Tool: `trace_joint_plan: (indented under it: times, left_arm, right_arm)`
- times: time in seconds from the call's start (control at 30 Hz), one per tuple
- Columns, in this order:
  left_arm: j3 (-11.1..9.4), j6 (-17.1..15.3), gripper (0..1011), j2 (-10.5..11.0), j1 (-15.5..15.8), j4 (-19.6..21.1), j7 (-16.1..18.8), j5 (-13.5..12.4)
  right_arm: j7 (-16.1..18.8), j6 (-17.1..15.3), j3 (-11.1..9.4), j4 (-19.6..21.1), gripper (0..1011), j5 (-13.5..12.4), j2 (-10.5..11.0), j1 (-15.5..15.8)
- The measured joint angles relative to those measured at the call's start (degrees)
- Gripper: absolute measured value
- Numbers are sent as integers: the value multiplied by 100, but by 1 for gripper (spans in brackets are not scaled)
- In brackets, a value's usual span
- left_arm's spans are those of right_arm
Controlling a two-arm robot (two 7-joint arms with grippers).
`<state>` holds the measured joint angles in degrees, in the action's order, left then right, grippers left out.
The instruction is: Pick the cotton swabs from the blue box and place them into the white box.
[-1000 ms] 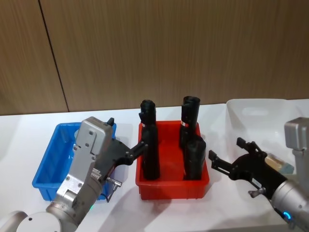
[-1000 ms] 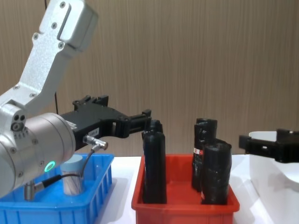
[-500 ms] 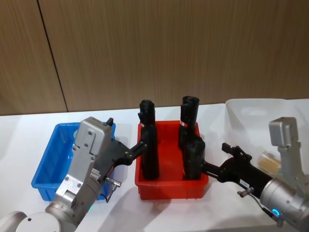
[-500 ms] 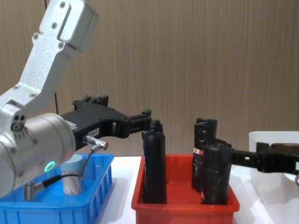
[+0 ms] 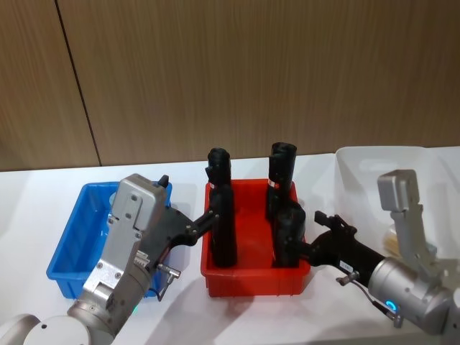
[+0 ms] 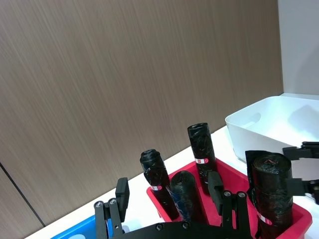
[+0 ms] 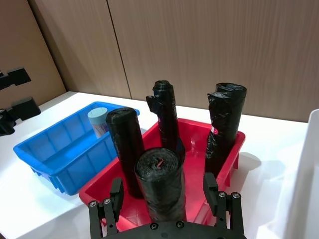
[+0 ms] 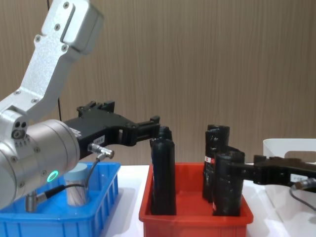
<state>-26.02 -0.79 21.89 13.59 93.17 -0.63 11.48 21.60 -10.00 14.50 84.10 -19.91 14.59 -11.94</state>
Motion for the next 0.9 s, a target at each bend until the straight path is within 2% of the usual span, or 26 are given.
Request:
trace_joint_plan:
  times: [0.47, 0.63, 0.9]
  left_arm:
    - [0, 0, 1004, 0, 0, 0, 0, 0]
    - [0, 0, 1004, 0, 0, 0, 0, 0]
    - [0, 0, 1004, 0, 0, 0, 0, 0]
  right_arm:
    - [18, 4, 110, -505, 996, 164, -242, -408]
    - [18, -6, 131, -618, 896, 187, -292, -502]
    - [18, -46, 154, -744, 660, 213, -347, -610]
